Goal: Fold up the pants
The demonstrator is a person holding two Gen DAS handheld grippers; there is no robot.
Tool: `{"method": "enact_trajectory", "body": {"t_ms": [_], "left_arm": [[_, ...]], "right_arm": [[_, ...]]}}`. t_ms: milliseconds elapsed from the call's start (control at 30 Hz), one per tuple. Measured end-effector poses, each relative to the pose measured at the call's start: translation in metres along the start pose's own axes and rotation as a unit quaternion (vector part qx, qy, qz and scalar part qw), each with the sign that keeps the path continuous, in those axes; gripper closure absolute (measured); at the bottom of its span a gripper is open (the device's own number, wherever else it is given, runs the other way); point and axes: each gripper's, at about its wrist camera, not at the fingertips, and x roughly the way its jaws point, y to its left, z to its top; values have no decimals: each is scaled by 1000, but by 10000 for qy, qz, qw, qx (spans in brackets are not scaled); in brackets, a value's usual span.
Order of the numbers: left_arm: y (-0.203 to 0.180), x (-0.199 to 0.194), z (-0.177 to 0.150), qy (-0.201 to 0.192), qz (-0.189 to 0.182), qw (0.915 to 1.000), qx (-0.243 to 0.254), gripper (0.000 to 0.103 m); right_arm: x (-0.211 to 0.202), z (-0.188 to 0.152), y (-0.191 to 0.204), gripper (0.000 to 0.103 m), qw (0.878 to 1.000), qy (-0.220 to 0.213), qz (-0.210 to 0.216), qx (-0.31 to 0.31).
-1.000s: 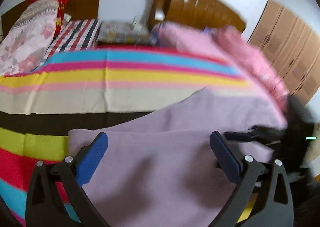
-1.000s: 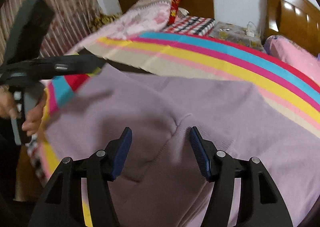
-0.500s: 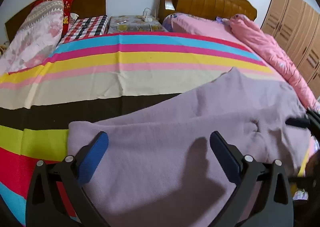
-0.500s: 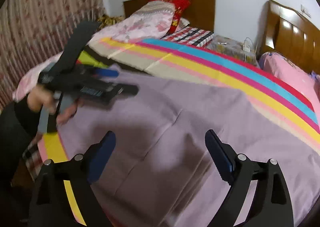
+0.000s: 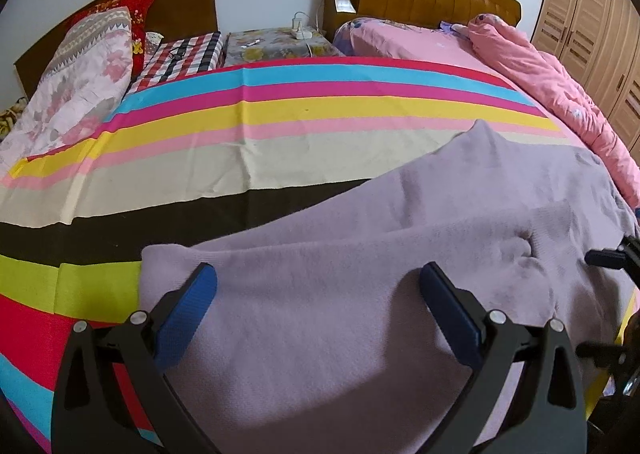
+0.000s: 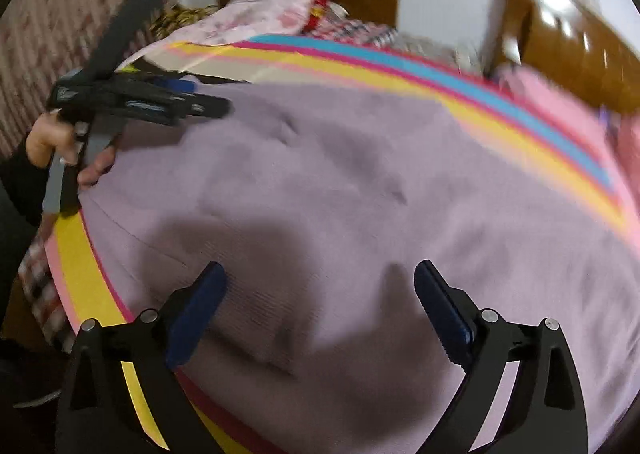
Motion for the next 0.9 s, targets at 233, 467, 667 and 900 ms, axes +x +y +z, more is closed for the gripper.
{"method": "enact_trajectory", "body": {"t_ms": [233, 467, 667, 900], "left_arm": [[-4, 3, 1, 71, 182, 9997, 109, 1], [-7, 6, 2, 125, 297, 9993, 169, 1], [-10, 5, 3, 154, 407, 9989, 162, 1], [-85, -37, 44, -560, -145, 9980, 261, 2]], "right_arm": [[-45, -17, -35, 12, 9968, -616, -339, 391], [-51, -51, -73, 11, 9964, -492, -381, 569], [-79, -65, -102, 11, 9907, -734, -151, 1138], [-101, -28, -124, 11, 9889, -963, -595, 959]]}}
